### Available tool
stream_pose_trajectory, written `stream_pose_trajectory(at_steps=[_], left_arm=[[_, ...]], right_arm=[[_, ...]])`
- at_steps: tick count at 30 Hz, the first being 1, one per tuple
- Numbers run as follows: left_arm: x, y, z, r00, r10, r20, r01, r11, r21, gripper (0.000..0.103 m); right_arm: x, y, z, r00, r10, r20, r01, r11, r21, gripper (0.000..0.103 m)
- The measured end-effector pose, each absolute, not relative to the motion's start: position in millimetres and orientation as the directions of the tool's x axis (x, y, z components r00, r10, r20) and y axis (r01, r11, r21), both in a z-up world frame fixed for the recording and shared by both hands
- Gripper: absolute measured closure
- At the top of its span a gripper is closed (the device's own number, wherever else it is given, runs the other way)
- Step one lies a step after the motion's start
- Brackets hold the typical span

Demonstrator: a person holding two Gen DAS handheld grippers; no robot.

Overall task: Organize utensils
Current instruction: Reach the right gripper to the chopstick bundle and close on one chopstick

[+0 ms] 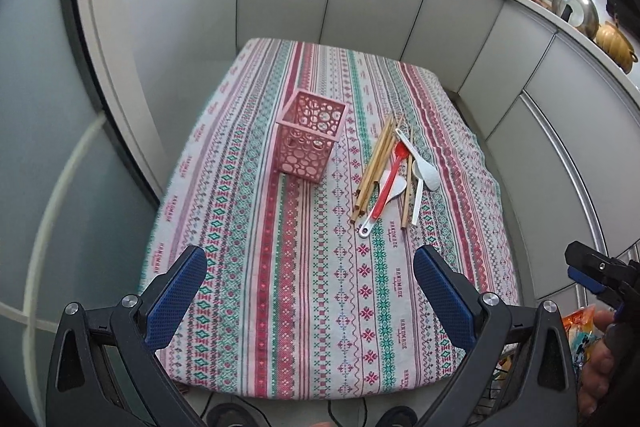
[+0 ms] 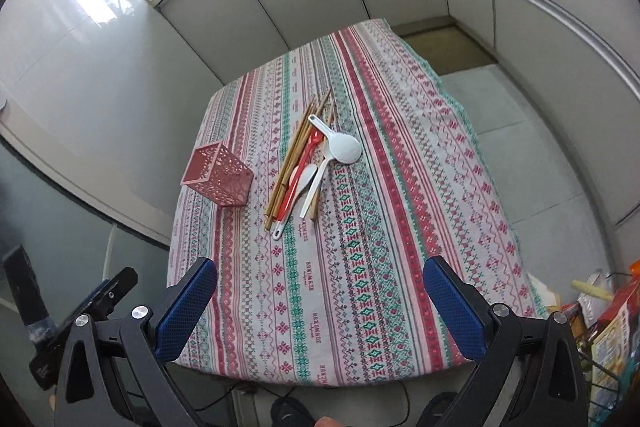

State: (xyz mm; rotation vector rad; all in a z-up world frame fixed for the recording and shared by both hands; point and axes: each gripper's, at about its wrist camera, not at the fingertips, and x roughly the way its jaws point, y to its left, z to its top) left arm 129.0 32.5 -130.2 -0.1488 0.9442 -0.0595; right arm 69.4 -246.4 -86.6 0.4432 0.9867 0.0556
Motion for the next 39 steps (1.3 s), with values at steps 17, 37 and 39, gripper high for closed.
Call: stream_pose_trajectory(at_steps=[17, 37, 39], left_arm=[[193, 22, -152, 0.522, -0.239, -0.819, 0.029, 0.964, -0.264, 0.005], [217, 45, -178, 0.469, -0.292, -0.833, -0.032, 0.937, -0.347, 0.032], [217, 47, -179, 0.470, -0.288, -0.834, -0.039, 0.937, -0.346, 0.032]], right_arm=[[182, -233, -148, 0.434, 0.349, -0.831, 0.210, 0.857, 0.470, 0.018], [327, -171, -222, 0.328, 0.312, -0.892, 0.136, 0.919, 0.371, 0.078], [340, -172, -231, 0.323, 0.303, -0.897, 0.155, 0.918, 0.366, 0.082]])
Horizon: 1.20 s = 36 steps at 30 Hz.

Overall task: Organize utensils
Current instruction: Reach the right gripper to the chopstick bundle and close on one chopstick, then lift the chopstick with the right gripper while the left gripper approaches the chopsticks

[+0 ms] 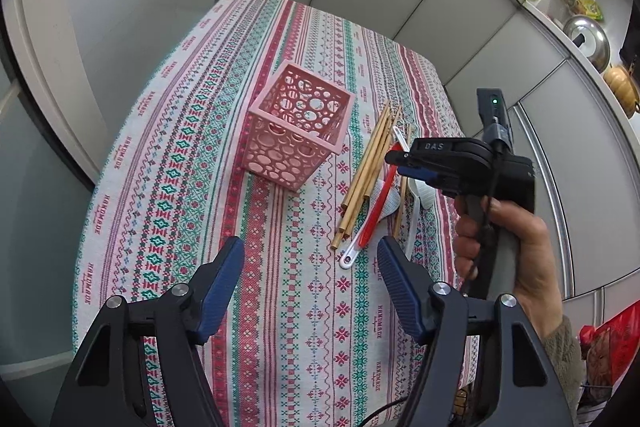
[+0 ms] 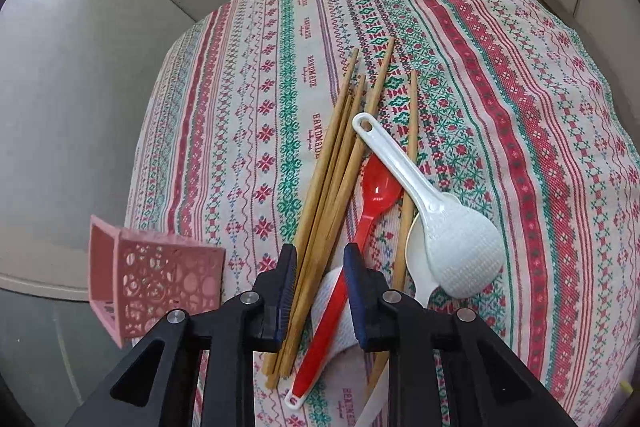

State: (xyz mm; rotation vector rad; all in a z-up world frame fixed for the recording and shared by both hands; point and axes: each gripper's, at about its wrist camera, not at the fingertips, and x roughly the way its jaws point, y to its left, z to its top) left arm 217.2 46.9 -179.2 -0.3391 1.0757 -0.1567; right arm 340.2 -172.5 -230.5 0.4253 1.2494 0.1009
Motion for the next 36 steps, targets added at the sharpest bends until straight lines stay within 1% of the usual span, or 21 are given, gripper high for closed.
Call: stream_pose_trajectory(at_steps=[4, 8, 11, 12, 17, 20, 25, 29, 32, 36], left_arm=[[219, 52, -184, 0.470, -0.271, -0.840, -0.055, 0.941, -0.335, 0.032], [224, 53, -194, 0.452, -0.249, -0.857, -0.067, 0.948, -0.310, 0.032], [225, 53, -198, 0.445, -0.250, -0.860, -0.070, 0.948, -0.311, 0.032], [225, 52, -198, 0.447, -0.246, -0.860, -0.069, 0.949, -0.308, 0.032], [226, 51, -198, 0.456, -0.223, -0.862, -0.076, 0.955, -0.287, 0.032], [227, 48, -199, 0.457, -0.217, -0.862, -0.074, 0.957, -0.280, 0.032], [226, 45, -196, 0.466, -0.205, -0.861, -0.067, 0.962, -0.265, 0.032], [226, 45, -195, 0.473, -0.202, -0.858, -0.071, 0.961, -0.266, 0.032], [226, 41, -192, 0.483, -0.195, -0.854, -0.054, 0.967, -0.251, 0.032], [229, 26, -192, 0.481, -0.205, -0.852, -0.013, 0.970, -0.241, 0.032]], right_arm=[[359, -180, -244, 0.321, 0.292, -0.901, 0.184, 0.914, 0.362, 0.087], [369, -182, -257, 0.299, 0.284, -0.911, 0.211, 0.912, 0.353, 0.088], [375, -180, -256, 0.309, 0.271, -0.912, 0.212, 0.915, 0.344, 0.089], [376, -180, -256, 0.311, 0.268, -0.912, 0.211, 0.916, 0.341, 0.094], [371, -179, -254, 0.302, 0.265, -0.916, 0.197, 0.922, 0.332, 0.096], [362, -187, -244, 0.316, 0.274, -0.908, 0.195, 0.918, 0.344, 0.096], [346, -200, -227, 0.352, 0.335, -0.874, 0.185, 0.890, 0.416, 0.096], [336, -212, -212, 0.431, 0.364, -0.826, 0.168, 0.867, 0.469, 0.096], [330, -219, -198, 0.481, 0.370, -0.795, 0.141, 0.862, 0.487, 0.096], [315, -231, -181, 0.500, 0.368, -0.784, 0.121, 0.866, 0.484, 0.096]])
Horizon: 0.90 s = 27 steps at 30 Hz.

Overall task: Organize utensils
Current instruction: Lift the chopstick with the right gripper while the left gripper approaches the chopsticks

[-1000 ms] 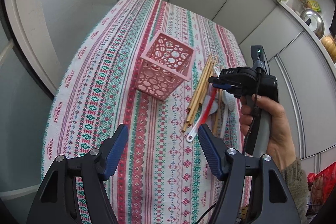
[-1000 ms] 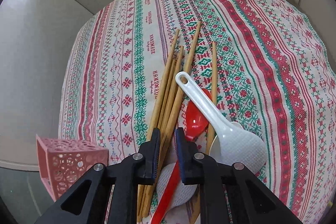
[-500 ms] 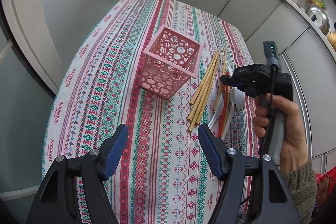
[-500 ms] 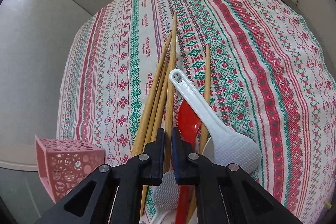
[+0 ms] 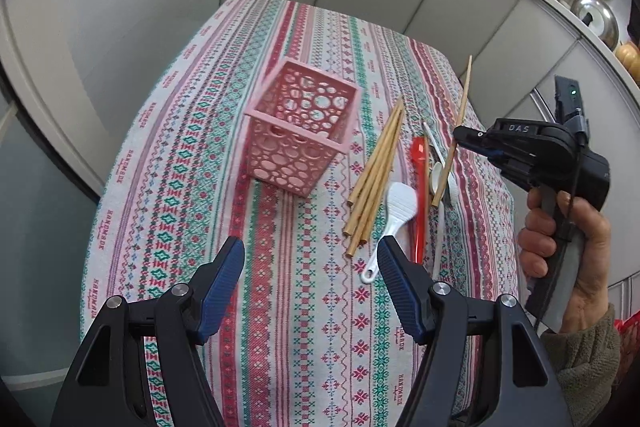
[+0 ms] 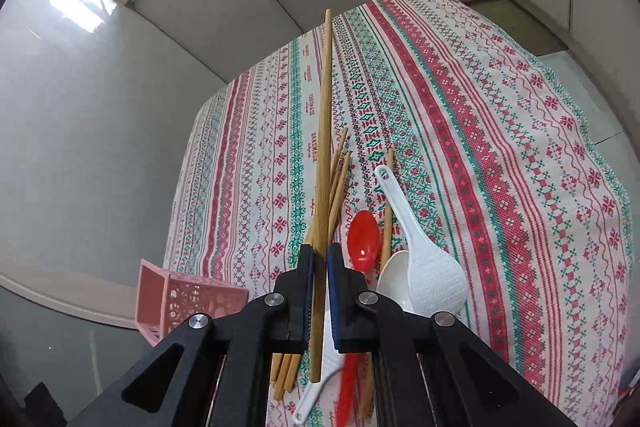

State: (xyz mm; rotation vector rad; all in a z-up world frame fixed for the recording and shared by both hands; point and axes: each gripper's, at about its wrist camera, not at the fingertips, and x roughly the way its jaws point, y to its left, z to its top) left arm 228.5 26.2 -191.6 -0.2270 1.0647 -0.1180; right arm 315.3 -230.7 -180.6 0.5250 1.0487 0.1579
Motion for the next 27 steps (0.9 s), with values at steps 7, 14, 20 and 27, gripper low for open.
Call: stream_pose_trajectory(at_steps=[7, 14, 20, 27], left_arm=[[243, -37, -184, 0.459, -0.263, -0.848, 0.124, 0.965, -0.232, 0.033], [284, -116, -197, 0.394, -0.271, -0.878, 0.247, 0.952, -0.183, 0.053], [317, -149, -231, 0.341, -0.324, -0.883, 0.250, 0.936, -0.247, 0.074], [335, -174, -269, 0.295, -0.231, -0.927, 0.276, 0.950, -0.148, 0.082]], right_arm=[[270, -260, -140, 0.543, 0.363, -0.757, 0.101, 0.867, 0.489, 0.096], [245, -296, -119, 0.571, 0.290, -0.768, 0.133, 0.890, 0.435, 0.096], [235, -339, -109, 0.601, 0.280, -0.748, 0.174, 0.868, 0.465, 0.096], [229, -355, -108, 0.610, 0.318, -0.726, 0.168, 0.844, 0.510, 0.096]])
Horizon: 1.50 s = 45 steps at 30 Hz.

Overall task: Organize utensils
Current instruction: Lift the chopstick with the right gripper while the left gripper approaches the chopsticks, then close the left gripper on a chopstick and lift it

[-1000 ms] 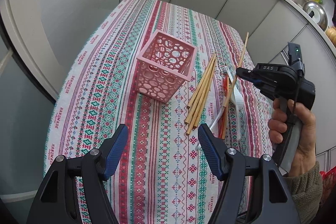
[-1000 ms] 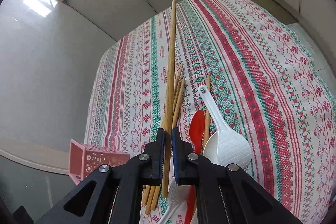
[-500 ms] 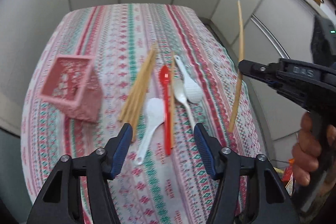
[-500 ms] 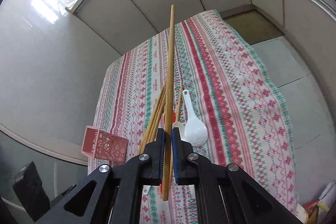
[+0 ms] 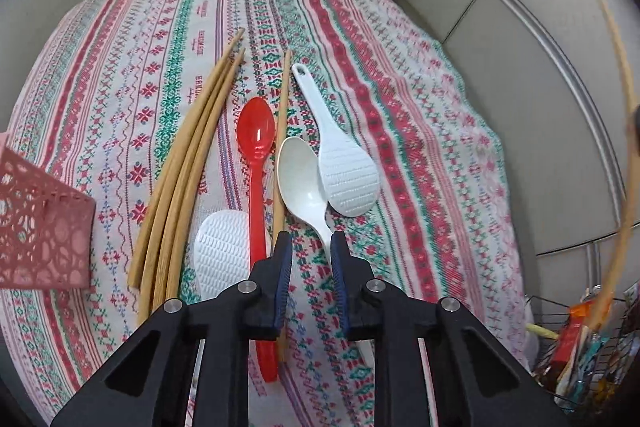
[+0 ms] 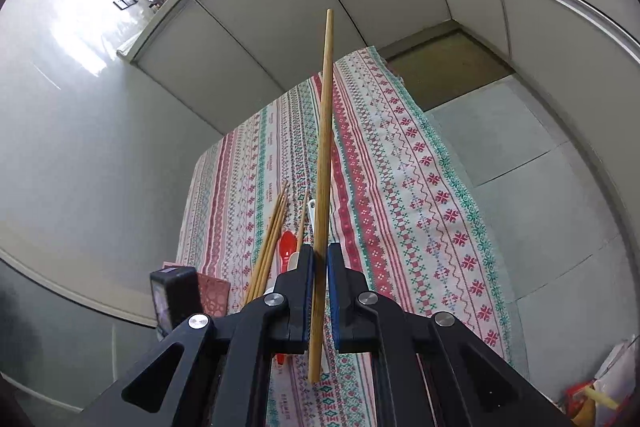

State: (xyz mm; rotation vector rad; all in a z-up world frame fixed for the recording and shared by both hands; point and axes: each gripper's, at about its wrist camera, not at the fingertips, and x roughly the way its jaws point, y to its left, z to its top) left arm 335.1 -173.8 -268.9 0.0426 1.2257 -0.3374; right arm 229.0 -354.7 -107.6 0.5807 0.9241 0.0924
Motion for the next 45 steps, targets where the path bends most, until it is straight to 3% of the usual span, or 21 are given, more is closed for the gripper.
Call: stream_pose_trajectory(at_steps=[7, 21, 29, 31, 32, 36, 45], left_arm=[[349, -168, -276, 0.287, -0.174, -0.942, 0.265, 0.959, -0.096, 0.082], [360, -198, -289, 0.257, -0.040, -0.966, 0.407, 0.911, 0.071, 0.083], [378, -193, -287, 0.252, -0.061, -0.966, 0.396, 0.917, 0.045, 0.082], [379, -192, -287, 0.268, -0.063, -0.961, 0.379, 0.924, 0.045, 0.086], [379, -191, -287, 0.278, -0.058, -0.959, 0.370, 0.928, 0.051, 0.095], [377, -190, -286, 0.297, -0.059, -0.953, 0.357, 0.932, 0.054, 0.096], [340, -137, -211, 0.473, -0.249, -0.845, 0.279, 0.952, -0.124, 0.096]], right_arm=[[233, -351, -109, 0.612, 0.352, -0.708, 0.146, 0.830, 0.539, 0.096], [233, -353, -104, 0.630, 0.368, -0.684, 0.145, 0.809, 0.569, 0.096], [231, -358, -101, 0.643, 0.367, -0.672, 0.153, 0.799, 0.582, 0.096], [231, -359, -101, 0.644, 0.366, -0.672, 0.155, 0.797, 0.583, 0.096], [231, -359, -101, 0.644, 0.367, -0.671, 0.154, 0.797, 0.583, 0.096], [233, -359, -103, 0.644, 0.364, -0.673, 0.155, 0.799, 0.581, 0.096], [233, -358, -101, 0.668, 0.367, -0.647, 0.145, 0.789, 0.597, 0.096]])
